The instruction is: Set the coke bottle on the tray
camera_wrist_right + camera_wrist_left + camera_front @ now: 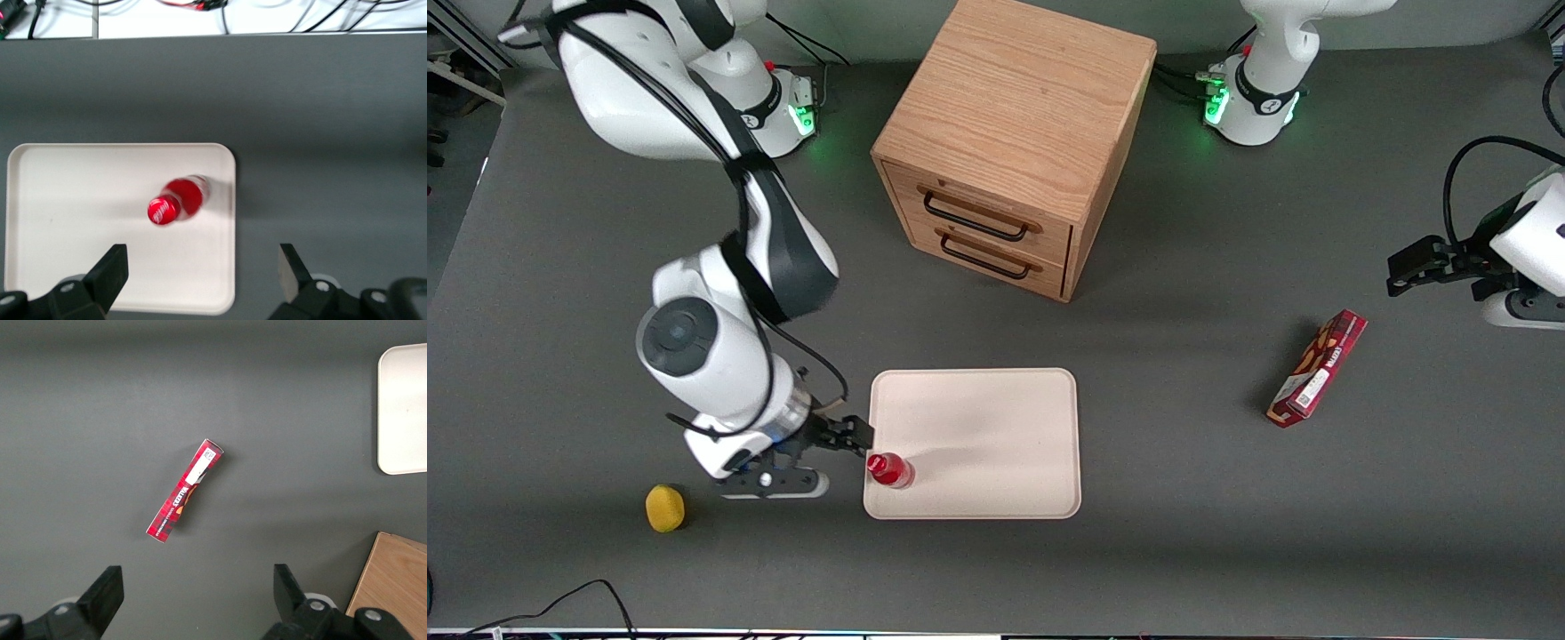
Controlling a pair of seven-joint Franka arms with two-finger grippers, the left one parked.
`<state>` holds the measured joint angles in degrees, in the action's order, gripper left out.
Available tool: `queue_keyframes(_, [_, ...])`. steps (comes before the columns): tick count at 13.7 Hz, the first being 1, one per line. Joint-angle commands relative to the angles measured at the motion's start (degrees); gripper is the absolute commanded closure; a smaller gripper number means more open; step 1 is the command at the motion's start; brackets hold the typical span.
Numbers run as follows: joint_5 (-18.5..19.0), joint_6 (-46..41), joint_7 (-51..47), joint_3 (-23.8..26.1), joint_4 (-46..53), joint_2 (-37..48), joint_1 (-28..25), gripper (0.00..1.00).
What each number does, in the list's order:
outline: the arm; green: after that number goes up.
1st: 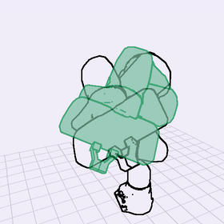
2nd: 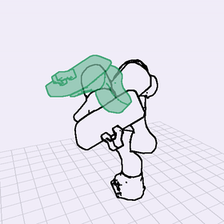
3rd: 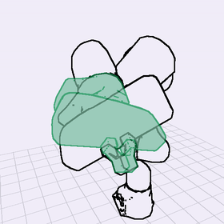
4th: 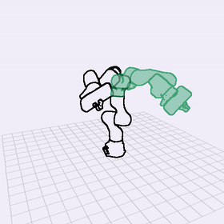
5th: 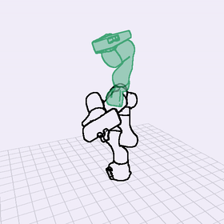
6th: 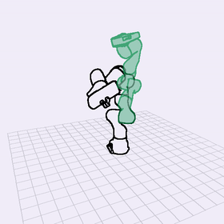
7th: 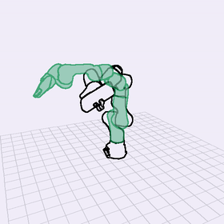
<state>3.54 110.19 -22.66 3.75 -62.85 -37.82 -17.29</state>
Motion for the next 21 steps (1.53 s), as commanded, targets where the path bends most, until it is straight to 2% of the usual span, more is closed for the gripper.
queue_keyframes(1, [1.03,-6.98,-0.02,0.65,-1.57,6.69,3.13,0.00])
queue_keyframes(3, [0.77,-12.52,2.96,0.82,-2.71,10.73,5.68,0.00])
queue_keyframes(5, [0.85,-14.21,3.32,0.82,-5.60,14.86,7.52,0.00])
queue_keyframes(7, [0.42,-14.04,11.28,0.91,-9.29,18.99,10.16,0.00])
queue_keyframes(9, [-1.42,-13.35,13.25,1.00,-14.99,23.21,12.97,0.00])
queue_keyframes(13, [-1.61,-9.74,16.33,1.09,-25.90,32.27,16.40,0.00])
queue_keyframes(16, [-1.61,-9.91,21.85,1.09,-26.36,32.64,20.70,0.00])
queue_keyframes(21, [-1.61,-10.09,23.36,1.00,-25.92,32.37,22.65,0.00])
